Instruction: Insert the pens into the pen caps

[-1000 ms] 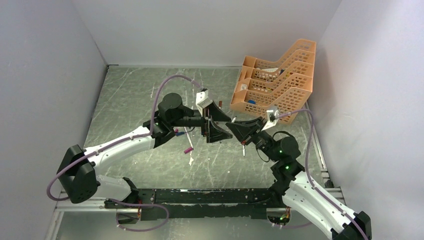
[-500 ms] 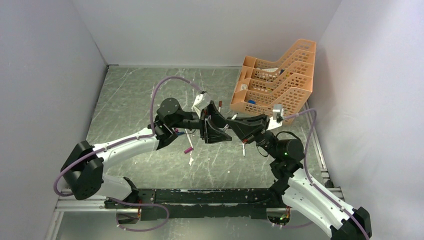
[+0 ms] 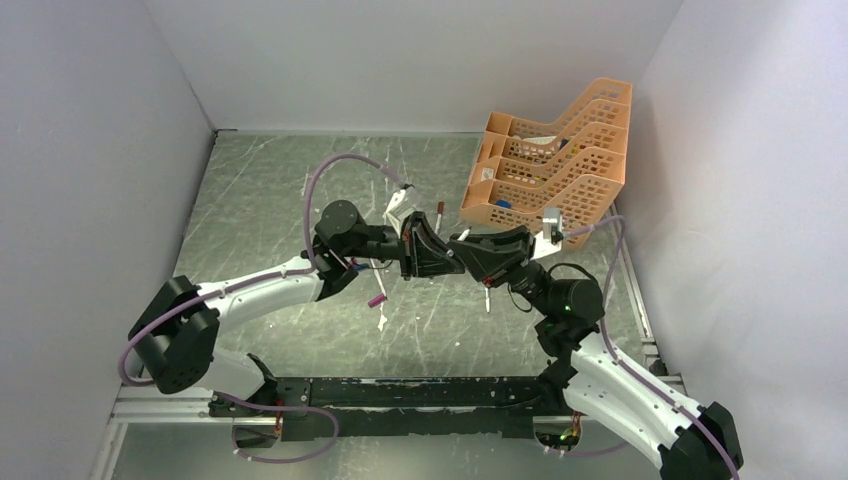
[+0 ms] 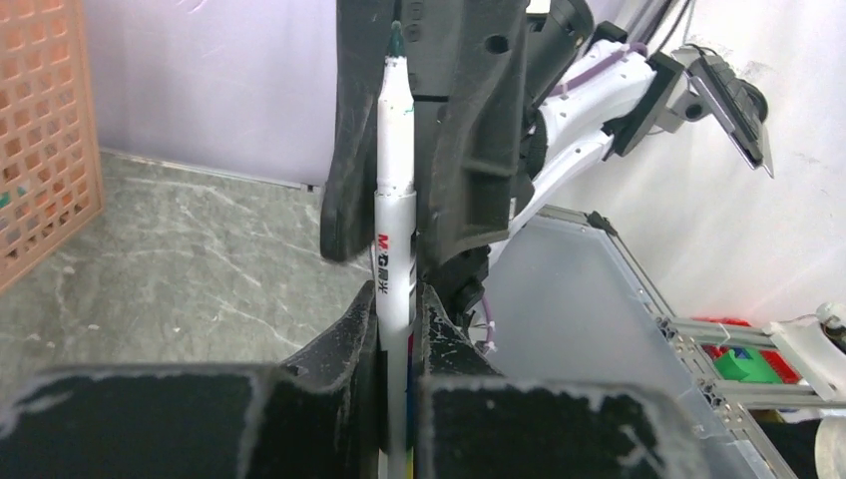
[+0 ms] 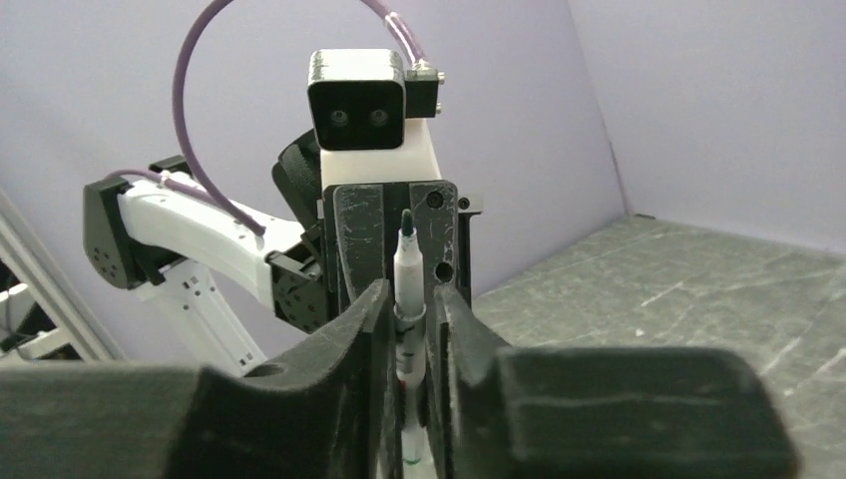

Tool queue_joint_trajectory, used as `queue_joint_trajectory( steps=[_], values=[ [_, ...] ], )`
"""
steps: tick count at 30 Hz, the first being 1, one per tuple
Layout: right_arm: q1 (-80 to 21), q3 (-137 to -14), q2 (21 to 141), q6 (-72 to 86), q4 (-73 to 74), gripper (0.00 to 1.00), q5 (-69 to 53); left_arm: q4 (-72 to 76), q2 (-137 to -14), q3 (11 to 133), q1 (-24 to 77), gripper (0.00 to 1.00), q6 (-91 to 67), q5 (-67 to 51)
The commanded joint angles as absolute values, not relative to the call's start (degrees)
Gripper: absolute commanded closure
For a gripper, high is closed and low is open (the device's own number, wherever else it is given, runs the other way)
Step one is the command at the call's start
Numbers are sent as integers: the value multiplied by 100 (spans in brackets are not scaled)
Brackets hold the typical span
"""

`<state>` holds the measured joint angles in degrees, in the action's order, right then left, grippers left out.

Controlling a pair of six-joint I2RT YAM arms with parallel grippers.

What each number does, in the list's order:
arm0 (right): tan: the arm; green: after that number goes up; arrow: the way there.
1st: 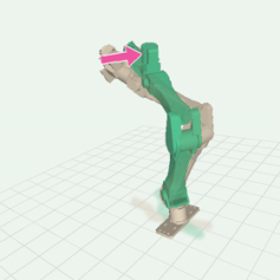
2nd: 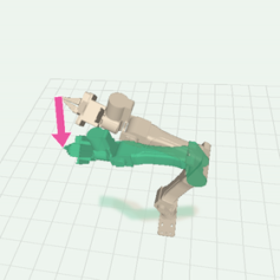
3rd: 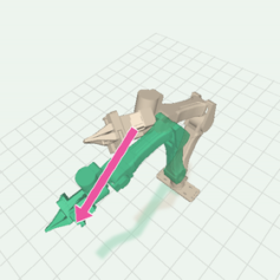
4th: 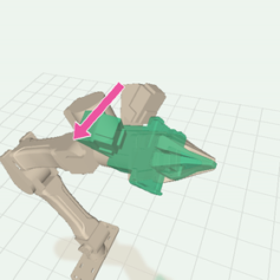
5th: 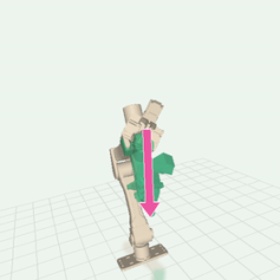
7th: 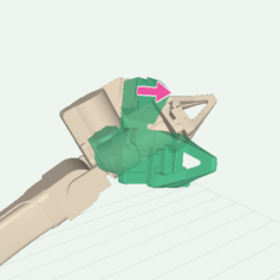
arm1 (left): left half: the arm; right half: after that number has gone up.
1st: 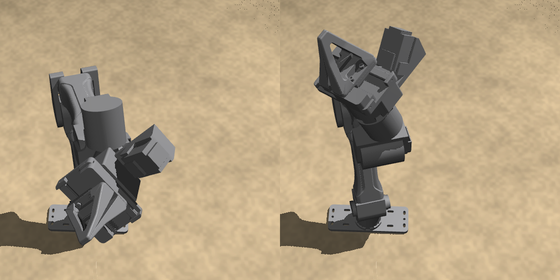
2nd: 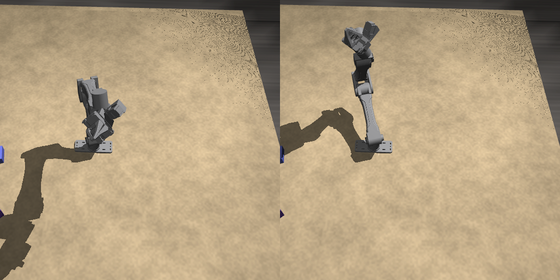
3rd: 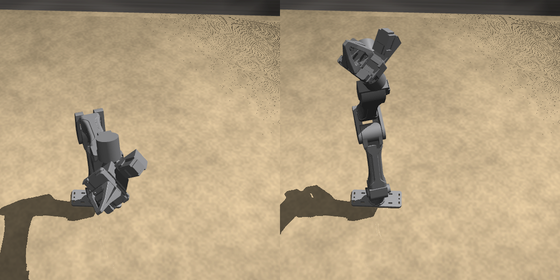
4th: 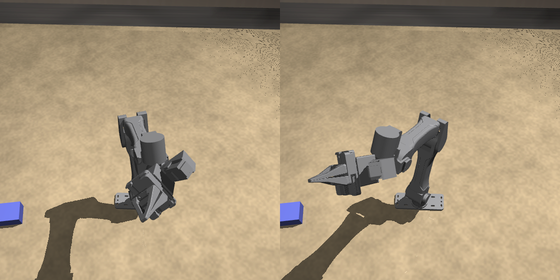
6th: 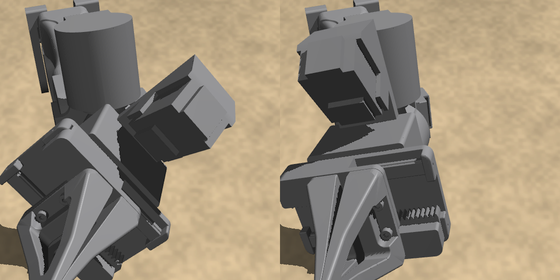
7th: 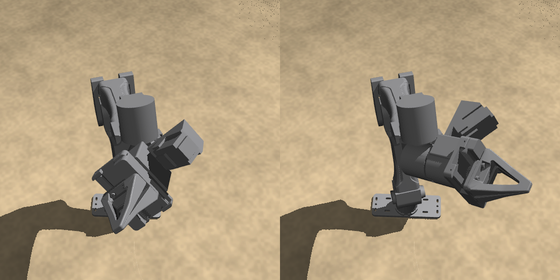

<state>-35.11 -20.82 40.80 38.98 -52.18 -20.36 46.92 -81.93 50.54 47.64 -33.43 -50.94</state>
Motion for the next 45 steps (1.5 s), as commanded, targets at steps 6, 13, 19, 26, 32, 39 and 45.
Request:
queue_joint_trajectory(
  steps=[6,13,19,26,32,39,45],
  values=[
    [-3489,-1944,3293,3669,-3909,42,-108,5354,-7883,4067,3043,93,-3280,-4317],
    [-3587,-2870,4937,2972,-2151,52,-489,7600,-8521,3231,2209,93,-3968,-4725],
    [-4865,-3892,7242,2442,-1331,61,592,6096,-7978,3012,2056,93,-2845,-3719],
    [-5525,-4917,8923,2357,-850,100,713,4803,-6871,2361,2009,93,-2229,-1733],
    [-5792,-5153,9605,2133,-856,90,465,4533,-6460,2032,1954,93,-2329,-1193],
    [-6003,-5522,10296,2302,-1003,86,502,4427,-6265,1887,1847,93,-2469,-705],
    [-6054,-5697,10679,2356,-995,89,530,4290,-6285,1918,1812,93,-2485,-766]
  ],
)
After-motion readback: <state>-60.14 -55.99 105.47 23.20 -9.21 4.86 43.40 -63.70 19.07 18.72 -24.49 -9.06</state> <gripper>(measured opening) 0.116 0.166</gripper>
